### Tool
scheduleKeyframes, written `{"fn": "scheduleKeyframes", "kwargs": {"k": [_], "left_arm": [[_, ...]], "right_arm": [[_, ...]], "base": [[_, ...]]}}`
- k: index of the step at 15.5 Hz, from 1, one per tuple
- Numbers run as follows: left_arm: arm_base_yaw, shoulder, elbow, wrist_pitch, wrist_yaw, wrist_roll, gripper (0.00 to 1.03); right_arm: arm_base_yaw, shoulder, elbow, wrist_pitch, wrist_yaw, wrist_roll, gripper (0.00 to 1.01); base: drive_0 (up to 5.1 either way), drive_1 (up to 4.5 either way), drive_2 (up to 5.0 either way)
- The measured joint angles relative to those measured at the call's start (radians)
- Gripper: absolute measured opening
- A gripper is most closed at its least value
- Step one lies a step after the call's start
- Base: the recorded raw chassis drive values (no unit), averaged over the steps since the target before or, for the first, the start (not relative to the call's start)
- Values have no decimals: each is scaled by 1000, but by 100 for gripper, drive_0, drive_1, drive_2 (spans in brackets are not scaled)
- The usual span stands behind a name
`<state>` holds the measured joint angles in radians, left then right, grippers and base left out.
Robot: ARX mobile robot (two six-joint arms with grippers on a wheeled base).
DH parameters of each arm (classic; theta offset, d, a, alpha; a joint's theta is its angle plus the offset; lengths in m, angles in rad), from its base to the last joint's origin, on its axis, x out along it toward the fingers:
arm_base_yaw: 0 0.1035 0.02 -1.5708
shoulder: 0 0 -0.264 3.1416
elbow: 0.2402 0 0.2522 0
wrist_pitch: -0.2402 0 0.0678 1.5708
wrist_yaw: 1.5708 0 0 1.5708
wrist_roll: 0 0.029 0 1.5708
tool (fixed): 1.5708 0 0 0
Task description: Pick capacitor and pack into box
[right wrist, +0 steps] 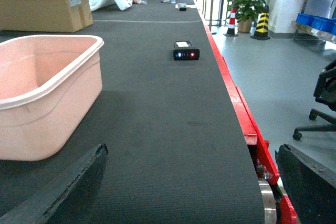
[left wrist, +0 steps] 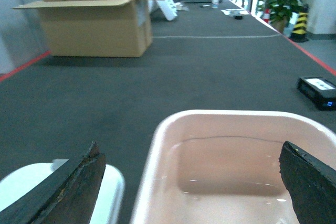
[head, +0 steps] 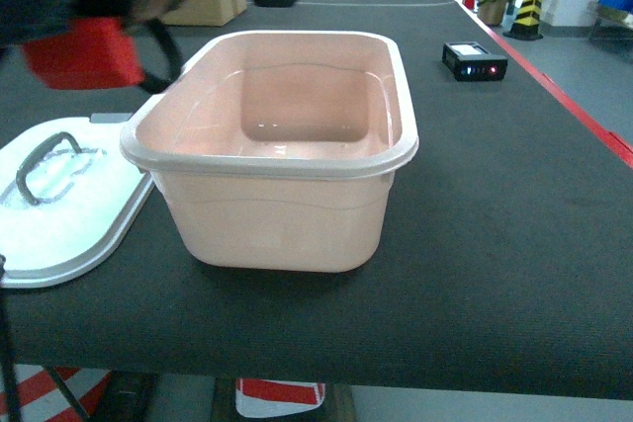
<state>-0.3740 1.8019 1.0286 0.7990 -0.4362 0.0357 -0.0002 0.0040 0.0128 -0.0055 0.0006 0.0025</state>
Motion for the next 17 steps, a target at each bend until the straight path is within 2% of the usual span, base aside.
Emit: {"fn": "scheduleKeyframes", "kwargs": {"k": [1, 2, 4, 5, 7, 8, 10, 12, 13, 15, 17], "left_arm": [[47, -55, -50, 12, 10, 6, 98], [141, -138, -121, 32, 42, 21, 98], [296, -191, -200, 50, 124, 21, 98], [343, -182, -216, 59, 165, 21, 98], [471, -85, -216, 90, 303, 21, 98], [512, -30, -198, 86, 357, 25, 98], [580, 103, -116, 69, 451, 25, 98], [622, 213, -25, 42, 517, 32, 98], [629, 244, 3, 29, 537, 40, 98], [638, 384, 124, -30, 627, 84, 98], [639, 473, 200, -59, 656, 100, 98]], "right_arm": [[0, 0, 0, 0, 0, 0, 98], [0, 0, 0, 0, 0, 0, 98], [0, 0, 0, 0, 0, 0, 98], [0, 0, 0, 0, 0, 0, 98], [0, 0, 0, 0, 0, 0, 98], [0, 0, 0, 0, 0, 0, 98], [0, 0, 0, 0, 0, 0, 98], [0, 0, 0, 0, 0, 0, 98], [0, 0, 0, 0, 0, 0, 98], [0, 0, 0, 0, 0, 0, 98], [0, 0, 0, 0, 0, 0, 98]], "base": [[0, 0, 0], [0, 0, 0], [0, 0, 0], [0, 0, 0], [0, 0, 0], [0, 0, 0], [0, 0, 0], [0, 0, 0], [0, 0, 0], [0, 0, 0], [0, 0, 0]]}}
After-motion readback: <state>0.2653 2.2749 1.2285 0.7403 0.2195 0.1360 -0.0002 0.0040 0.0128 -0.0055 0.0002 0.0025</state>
